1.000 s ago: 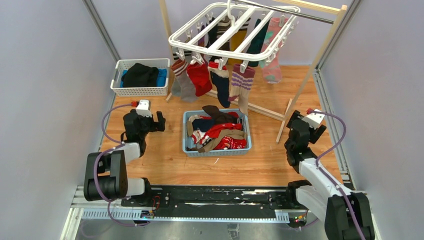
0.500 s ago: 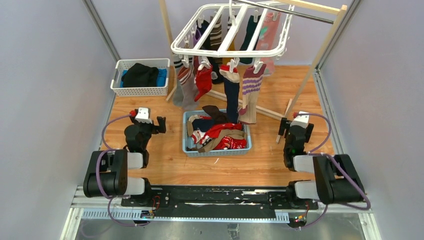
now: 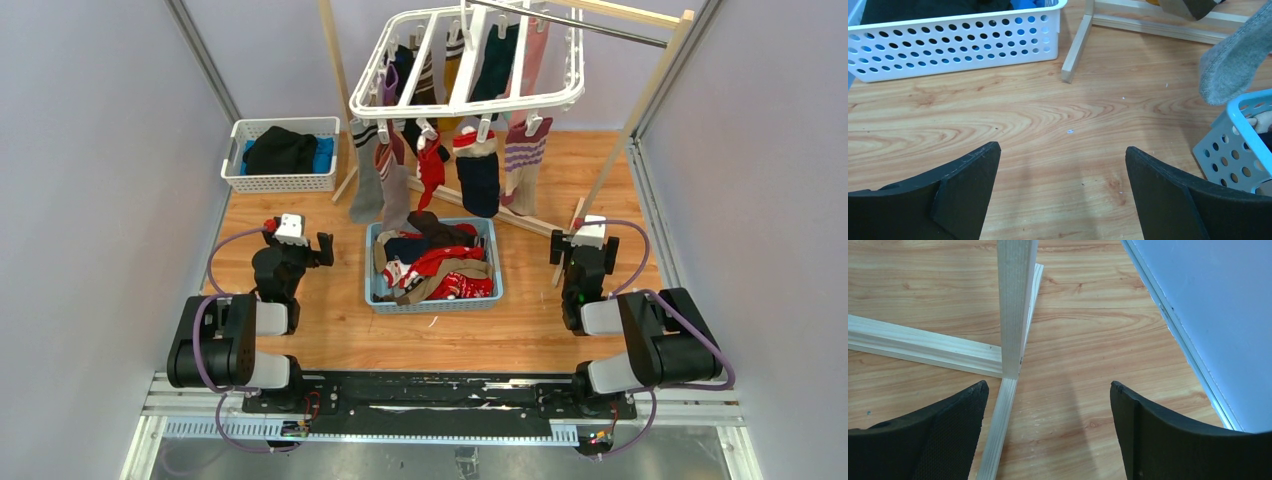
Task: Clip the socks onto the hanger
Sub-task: Reset both arms
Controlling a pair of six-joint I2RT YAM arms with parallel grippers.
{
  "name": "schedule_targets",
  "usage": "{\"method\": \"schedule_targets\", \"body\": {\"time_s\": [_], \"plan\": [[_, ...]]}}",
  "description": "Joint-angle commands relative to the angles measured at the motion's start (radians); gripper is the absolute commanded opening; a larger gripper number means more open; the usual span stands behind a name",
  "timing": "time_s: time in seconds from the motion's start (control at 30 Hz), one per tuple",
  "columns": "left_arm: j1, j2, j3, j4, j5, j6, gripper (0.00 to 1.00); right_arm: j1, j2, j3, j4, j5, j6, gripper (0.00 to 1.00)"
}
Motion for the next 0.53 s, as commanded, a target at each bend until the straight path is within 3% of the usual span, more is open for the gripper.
{"method": "schedule_targets", "body": {"time_s": [0.0, 0.5], "plan": [[-0.004, 0.003, 0.015, 0.022, -0.015, 0.020, 1.00, -0.004, 0.005, 0.003, 0.018, 0.014, -0.014, 0.90], [-0.003, 0.004, 0.014, 0.023, -0.016, 0.020, 1.00, -0.030, 0.003, 0.015, -0.004, -0.041, -0.003, 0.91]]}}
